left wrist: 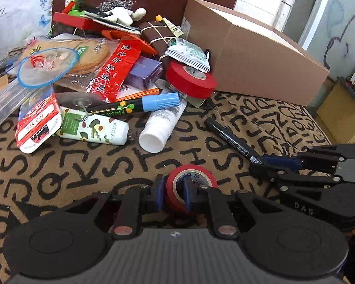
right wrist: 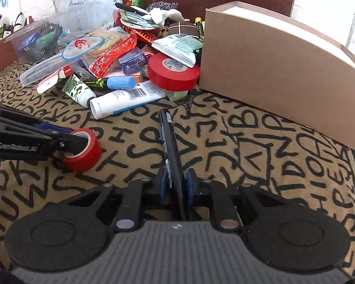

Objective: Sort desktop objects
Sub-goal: 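Grasp the red tape roll with the left tool while the right tool grasps the black marker, then carry the tape roll with the left tool into the box while the right tool drops the marker there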

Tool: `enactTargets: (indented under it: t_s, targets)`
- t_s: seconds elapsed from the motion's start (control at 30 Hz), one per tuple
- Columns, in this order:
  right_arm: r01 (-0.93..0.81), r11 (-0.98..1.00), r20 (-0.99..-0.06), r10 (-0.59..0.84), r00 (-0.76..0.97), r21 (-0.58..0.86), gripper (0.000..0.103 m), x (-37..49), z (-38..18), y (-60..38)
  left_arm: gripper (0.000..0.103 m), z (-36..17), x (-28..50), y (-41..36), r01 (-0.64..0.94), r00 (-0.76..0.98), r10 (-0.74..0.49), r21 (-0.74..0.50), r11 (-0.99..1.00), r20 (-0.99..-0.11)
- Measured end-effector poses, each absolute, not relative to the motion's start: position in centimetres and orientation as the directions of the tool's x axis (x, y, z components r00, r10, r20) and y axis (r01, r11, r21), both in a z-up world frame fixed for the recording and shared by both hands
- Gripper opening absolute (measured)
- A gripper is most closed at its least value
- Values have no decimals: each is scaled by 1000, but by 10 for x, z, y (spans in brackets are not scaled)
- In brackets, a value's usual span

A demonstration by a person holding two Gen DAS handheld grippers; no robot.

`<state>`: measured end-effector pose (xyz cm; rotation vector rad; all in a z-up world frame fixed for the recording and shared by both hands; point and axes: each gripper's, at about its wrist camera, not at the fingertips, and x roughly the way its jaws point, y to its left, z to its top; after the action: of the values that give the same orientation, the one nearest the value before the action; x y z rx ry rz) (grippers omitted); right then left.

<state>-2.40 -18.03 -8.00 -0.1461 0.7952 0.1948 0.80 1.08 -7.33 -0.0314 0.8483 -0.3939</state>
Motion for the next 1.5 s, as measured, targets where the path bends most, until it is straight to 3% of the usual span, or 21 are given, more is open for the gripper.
enactTargets:
  t_s: [0.3,0.47,0.57,0.63,1.03,1.27,1.5]
  targets:
    - [-351,925,-716,147,682,-145,17,-15,-83,-164,20,-74,11,2,371,586,-346,-136,919,-733]
    - [-333,942,-727,197,658,-46,17,-7,-81,-176,20,-74,10,-2,370,599,-332,-116,922,-728]
    - [-301,953,-719,223,658,20,12,-9,-78,-183,15,-71,7,-4,362,606,-322,-109,926,-727]
    - [-289,956,-707,244,664,58,12,-14,-75,-187,11,-68,5,-4,363,601,-342,-134,922,-722]
    - [-267,959,-556,276,784,100,12,-31,-10,-224,11,2,8,-34,486,654,-479,-160,859,-585]
    - [-204,979,-434,192,880,20,12,-11,48,-260,11,63,45,-77,544,701,-530,-124,830,-477]
    - [-92,994,-422,61,905,-54,12,51,89,-304,11,89,114,-118,497,693,-530,-209,842,-489]
